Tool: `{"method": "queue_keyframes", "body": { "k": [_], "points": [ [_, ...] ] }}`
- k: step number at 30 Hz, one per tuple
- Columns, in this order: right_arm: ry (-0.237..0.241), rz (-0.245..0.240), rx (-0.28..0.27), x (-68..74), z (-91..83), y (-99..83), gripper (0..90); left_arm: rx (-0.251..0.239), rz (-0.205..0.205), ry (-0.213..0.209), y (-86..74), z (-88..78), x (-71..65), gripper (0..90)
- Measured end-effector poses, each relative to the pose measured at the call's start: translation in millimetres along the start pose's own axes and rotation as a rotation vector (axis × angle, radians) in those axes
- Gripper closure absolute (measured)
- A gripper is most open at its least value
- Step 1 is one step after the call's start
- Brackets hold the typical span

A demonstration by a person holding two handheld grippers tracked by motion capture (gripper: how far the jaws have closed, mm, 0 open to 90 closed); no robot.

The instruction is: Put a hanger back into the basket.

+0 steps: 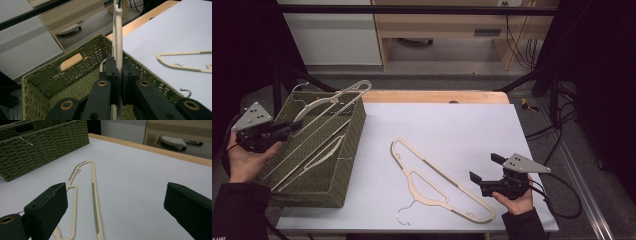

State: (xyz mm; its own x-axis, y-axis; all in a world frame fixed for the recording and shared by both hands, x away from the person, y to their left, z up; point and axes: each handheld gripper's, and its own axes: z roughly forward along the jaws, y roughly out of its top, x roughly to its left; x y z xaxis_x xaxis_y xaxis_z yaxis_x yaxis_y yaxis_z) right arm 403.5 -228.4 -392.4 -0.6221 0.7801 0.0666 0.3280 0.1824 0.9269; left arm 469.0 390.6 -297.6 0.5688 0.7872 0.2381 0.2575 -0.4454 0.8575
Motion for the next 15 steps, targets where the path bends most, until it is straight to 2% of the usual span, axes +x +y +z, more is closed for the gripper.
{"method": "queue_keyframes", "body": {
  "k": [4, 8, 15],
  "points": [
    [0.000, -0.002, 0.000, 0.1, 0.6, -0.2, 5.8, 0.004, 0.002, 0.024, -11.1, 0.5, 9.2, 86.4],
    [0.002, -0.003, 0.005, 0.4, 1.3, -0.5, 6.0, 0.043, -0.002, 0.046, -22.2, 1.1, 13.4, 86.4],
    [0.006, -0.011, 0.009, 0.2, 2.2, -1.0, 6.1, 0.116, 0.035, 0.079, -40.1, 4.4, 14.4, 86.4]
  ]
}}
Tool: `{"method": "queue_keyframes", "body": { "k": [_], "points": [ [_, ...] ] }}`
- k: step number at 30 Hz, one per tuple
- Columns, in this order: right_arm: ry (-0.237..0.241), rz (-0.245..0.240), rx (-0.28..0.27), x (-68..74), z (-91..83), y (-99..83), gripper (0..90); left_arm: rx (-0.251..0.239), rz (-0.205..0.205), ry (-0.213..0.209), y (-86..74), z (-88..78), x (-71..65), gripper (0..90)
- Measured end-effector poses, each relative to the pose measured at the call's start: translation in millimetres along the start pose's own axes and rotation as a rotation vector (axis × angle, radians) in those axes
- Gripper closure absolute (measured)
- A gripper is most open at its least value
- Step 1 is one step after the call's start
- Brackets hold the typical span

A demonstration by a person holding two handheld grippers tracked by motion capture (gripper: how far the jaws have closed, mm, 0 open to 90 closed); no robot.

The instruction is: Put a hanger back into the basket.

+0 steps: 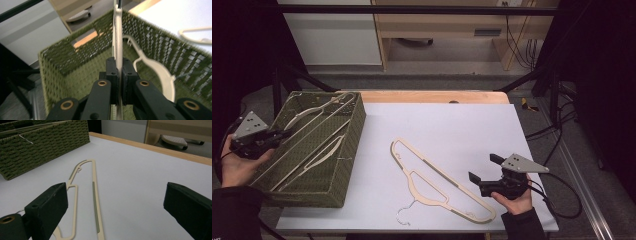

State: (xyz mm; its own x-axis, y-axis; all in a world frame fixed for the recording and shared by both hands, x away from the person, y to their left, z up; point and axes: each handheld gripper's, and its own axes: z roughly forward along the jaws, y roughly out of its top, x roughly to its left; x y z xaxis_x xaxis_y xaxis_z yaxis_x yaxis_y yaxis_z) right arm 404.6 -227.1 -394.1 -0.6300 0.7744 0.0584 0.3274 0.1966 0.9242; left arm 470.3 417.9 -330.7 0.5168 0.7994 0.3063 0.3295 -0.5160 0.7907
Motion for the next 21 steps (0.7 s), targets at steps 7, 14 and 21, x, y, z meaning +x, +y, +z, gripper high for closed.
{"method": "queue_keyframes", "body": {
  "k": [7, 14, 21],
  "points": [
    [0.000, 0.007, 0.004, 1.2, 1.2, -0.4, 6.2, 0.041, -0.005, 0.009, -20.8, 16.1, -7.2, 86.4],
    [0.004, 0.003, 0.003, 1.5, 2.0, -0.7, 6.3, 0.094, 0.001, -0.019, -36.9, 34.4, -16.7, 86.3],
    [0.006, -0.002, 0.005, 1.5, 1.8, -0.8, 6.4, 0.183, 0.045, -0.071, -38.1, 38.8, -19.4, 85.5]
  ]
}}
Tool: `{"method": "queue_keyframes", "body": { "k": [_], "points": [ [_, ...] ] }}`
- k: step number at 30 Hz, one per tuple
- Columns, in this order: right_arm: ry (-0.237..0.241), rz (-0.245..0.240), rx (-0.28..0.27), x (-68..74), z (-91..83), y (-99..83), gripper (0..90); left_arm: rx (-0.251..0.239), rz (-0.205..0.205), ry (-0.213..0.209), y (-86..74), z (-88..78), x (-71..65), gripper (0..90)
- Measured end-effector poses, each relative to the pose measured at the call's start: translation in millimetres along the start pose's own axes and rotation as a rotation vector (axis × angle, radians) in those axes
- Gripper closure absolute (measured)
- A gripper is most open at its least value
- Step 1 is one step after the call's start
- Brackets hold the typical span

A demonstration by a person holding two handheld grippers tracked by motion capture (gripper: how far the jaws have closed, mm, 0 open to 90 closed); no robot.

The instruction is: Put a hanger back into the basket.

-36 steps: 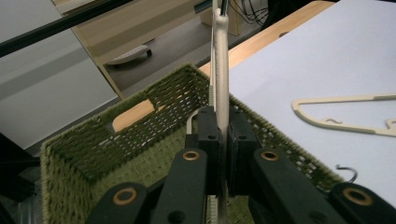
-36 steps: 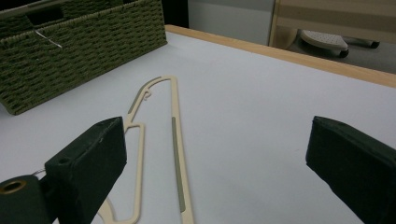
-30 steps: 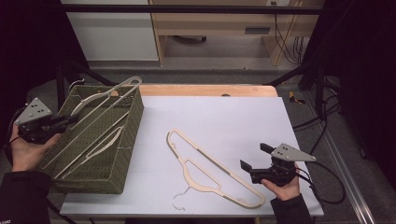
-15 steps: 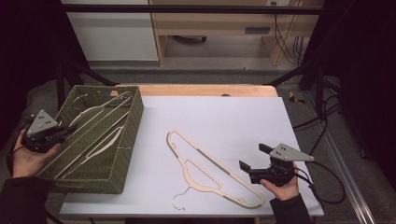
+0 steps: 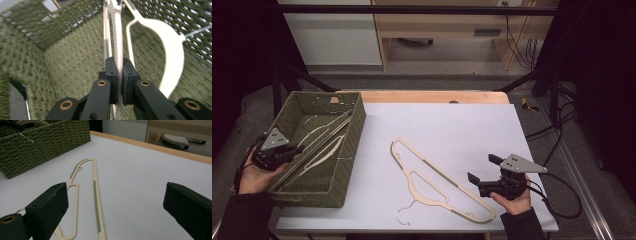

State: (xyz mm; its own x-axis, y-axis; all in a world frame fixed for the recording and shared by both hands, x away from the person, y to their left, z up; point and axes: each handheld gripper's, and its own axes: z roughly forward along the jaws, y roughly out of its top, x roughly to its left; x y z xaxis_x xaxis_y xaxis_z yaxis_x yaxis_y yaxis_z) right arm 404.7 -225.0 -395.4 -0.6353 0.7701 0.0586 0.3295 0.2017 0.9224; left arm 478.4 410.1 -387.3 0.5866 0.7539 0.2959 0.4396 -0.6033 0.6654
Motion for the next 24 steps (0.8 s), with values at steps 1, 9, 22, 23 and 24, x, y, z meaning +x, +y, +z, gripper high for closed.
{"method": "queue_keyframes", "body": {
  "k": [1, 9, 22, 23, 24],
  "points": [
    [0.000, 0.000, 0.000, 0.0, -0.1, 0.0, 6.4, 0.008, 0.005, -0.021, -0.1, 0.9, -0.5, 85.0],
    [-0.001, 0.003, 0.001, 0.6, 0.5, -0.1, 6.5, 0.060, 0.007, -0.118, 1.4, 11.9, -9.3, 80.4],
    [0.001, 0.002, 0.001, 1.0, 0.6, -0.1, 6.5, 0.131, 0.022, -0.177, 5.6, 16.6, -15.2, 71.5],
    [0.001, 0.002, 0.000, 1.0, 0.4, 0.0, 6.5, 0.132, 0.020, -0.176, 5.8, 16.1, -15.1, 70.7],
    [0.001, 0.003, -0.001, 1.0, 0.3, 0.1, 6.5, 0.129, 0.020, -0.176, 5.8, 15.9, -15.1, 69.9]
  ]
}}
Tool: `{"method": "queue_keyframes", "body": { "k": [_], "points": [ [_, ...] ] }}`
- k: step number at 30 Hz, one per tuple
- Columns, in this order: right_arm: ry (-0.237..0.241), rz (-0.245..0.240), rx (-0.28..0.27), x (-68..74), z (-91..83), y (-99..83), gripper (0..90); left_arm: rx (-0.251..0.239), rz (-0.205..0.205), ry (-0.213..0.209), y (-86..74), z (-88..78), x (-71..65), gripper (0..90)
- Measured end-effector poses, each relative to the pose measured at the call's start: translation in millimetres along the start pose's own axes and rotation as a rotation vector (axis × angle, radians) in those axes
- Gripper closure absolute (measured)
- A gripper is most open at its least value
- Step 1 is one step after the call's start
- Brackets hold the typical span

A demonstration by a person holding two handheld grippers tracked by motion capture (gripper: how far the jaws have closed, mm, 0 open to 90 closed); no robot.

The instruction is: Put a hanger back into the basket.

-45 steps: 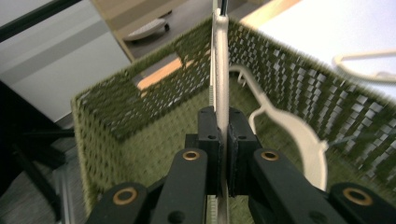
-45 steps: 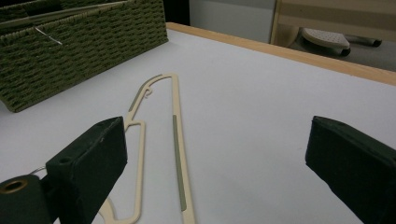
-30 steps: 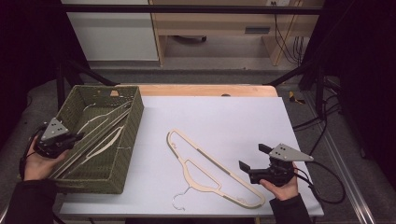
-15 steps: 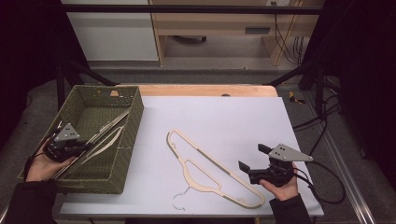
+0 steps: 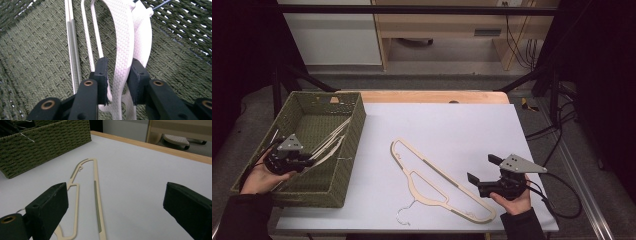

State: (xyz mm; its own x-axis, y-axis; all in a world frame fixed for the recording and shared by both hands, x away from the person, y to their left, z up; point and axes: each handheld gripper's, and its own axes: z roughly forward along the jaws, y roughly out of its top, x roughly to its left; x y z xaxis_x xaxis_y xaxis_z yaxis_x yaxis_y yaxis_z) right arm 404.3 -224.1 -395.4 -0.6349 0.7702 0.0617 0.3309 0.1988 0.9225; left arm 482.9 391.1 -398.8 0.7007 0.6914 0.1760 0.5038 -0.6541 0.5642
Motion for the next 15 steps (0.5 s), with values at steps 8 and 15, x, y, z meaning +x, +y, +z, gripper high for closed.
{"method": "queue_keyframes", "body": {
  "k": [8, 15],
  "points": [
    [0.001, 0.000, -0.002, -0.1, -0.4, 0.2, 6.5, -0.010, 0.003, 0.000, 2.1, -4.8, -1.3, 62.0],
    [0.000, 0.003, -0.007, 0.1, -1.2, 0.6, 6.5, -0.037, 0.027, -0.002, 8.0, -9.7, -7.1, 59.4]
  ]
}}
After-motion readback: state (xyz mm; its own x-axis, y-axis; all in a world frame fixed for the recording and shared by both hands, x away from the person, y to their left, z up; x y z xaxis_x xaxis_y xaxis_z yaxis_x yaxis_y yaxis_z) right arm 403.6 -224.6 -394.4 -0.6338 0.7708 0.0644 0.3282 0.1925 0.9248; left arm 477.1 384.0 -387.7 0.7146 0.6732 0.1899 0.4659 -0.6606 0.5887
